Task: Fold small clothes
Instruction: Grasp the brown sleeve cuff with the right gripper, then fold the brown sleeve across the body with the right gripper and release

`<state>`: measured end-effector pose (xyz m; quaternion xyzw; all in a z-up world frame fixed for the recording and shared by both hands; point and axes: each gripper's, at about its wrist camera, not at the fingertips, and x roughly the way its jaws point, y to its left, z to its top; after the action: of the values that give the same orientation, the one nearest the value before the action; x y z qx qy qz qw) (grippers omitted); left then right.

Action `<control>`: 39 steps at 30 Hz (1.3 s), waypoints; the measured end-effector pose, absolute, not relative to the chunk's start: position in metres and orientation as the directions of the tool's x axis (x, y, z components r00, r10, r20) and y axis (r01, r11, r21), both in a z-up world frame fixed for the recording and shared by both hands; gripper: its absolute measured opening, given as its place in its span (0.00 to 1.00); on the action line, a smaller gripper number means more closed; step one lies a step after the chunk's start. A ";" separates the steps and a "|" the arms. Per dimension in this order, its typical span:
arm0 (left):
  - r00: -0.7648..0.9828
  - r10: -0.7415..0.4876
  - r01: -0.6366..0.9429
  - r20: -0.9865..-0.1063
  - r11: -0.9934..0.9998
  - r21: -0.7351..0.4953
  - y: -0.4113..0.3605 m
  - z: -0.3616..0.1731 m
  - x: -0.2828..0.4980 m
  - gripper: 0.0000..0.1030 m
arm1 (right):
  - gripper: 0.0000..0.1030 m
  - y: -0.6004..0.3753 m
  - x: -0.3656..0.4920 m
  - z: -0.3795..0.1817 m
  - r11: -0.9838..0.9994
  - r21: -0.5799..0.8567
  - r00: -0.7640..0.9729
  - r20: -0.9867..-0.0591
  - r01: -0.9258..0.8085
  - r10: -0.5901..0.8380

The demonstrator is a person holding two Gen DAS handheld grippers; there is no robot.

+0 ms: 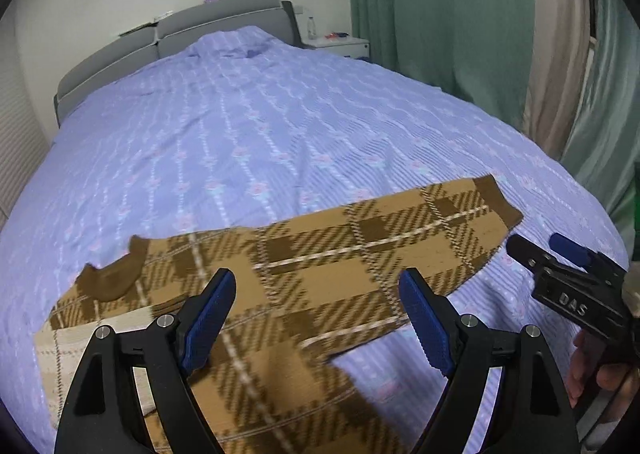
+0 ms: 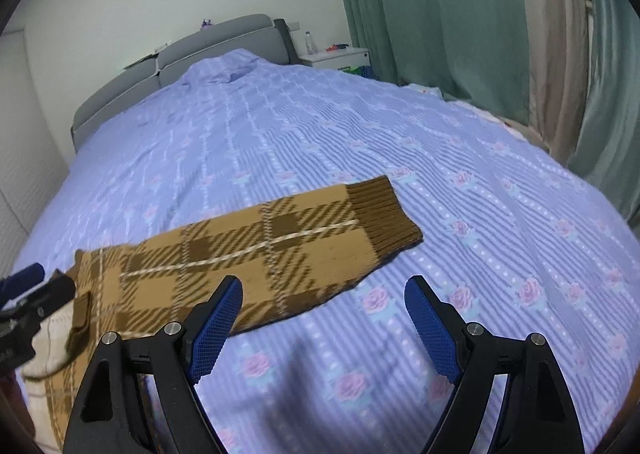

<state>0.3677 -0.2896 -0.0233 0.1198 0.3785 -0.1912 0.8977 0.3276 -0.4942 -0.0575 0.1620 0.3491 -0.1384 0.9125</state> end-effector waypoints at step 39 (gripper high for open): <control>0.787 -0.014 0.038 -0.617 0.999 0.026 -0.051 0.031 0.337 0.86 | 0.10 -0.353 0.367 0.091 0.999 -0.035 0.899 -0.437 0.020 -0.033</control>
<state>0.3368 -0.0509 0.0307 0.0186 0.3264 -0.0136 0.9449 0.3670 -0.3533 0.0914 -0.0148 0.2245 -0.0137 0.9743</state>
